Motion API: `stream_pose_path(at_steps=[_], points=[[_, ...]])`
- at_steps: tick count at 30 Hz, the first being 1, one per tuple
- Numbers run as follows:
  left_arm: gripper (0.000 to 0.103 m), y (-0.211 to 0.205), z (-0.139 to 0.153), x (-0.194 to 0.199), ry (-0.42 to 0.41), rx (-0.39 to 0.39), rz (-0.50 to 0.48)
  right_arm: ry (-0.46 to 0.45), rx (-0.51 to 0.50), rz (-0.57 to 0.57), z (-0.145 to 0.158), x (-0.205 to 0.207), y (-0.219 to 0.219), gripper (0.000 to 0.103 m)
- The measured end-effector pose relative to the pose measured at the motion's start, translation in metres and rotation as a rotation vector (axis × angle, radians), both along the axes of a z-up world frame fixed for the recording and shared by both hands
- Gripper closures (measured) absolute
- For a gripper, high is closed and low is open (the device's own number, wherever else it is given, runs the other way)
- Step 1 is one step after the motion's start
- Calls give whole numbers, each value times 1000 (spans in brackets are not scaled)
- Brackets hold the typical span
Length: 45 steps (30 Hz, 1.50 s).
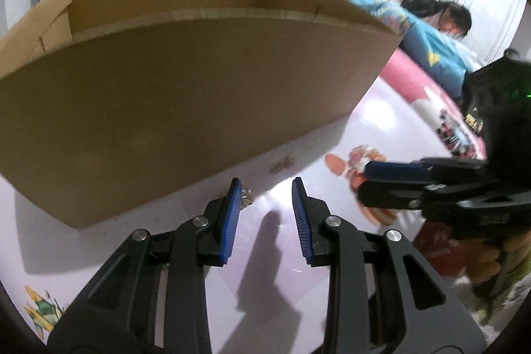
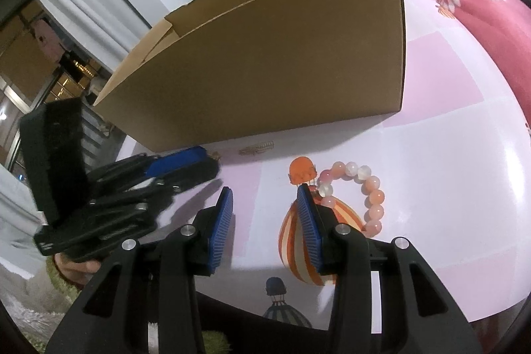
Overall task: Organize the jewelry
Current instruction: 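Move the left gripper down to the small gold ring by the butterfly charm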
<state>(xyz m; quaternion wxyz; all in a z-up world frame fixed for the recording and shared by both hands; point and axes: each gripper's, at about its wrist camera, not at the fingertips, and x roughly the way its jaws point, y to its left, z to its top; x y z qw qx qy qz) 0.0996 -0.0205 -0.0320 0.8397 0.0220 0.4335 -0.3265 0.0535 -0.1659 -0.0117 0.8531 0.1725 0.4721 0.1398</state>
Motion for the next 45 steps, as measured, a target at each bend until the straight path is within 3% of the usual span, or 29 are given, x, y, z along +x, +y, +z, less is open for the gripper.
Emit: stream_pose_path(at_steps=[4, 13, 20, 28, 39, 45], points=[[74, -4, 0, -5, 2, 25, -21, 0, -2, -6, 1, 1, -1, 63], [74, 0, 1, -20, 21, 4, -22, 4, 0, -10, 0, 2, 0, 63], [74, -1, -4, -30, 55, -104, -51, 1, 3, -13, 1, 1, 2, 63], [73, 3, 3, -53, 56, -144, -60, -13, -5, -16, 5, -3, 1, 63], [73, 58, 14, -66, 6, -21, 161, -9, -9, 75, -1, -1, 28, 63], [73, 62, 10, -57, -3, 49, 181, -9, -40, 112, -3, -4, 41, 63]])
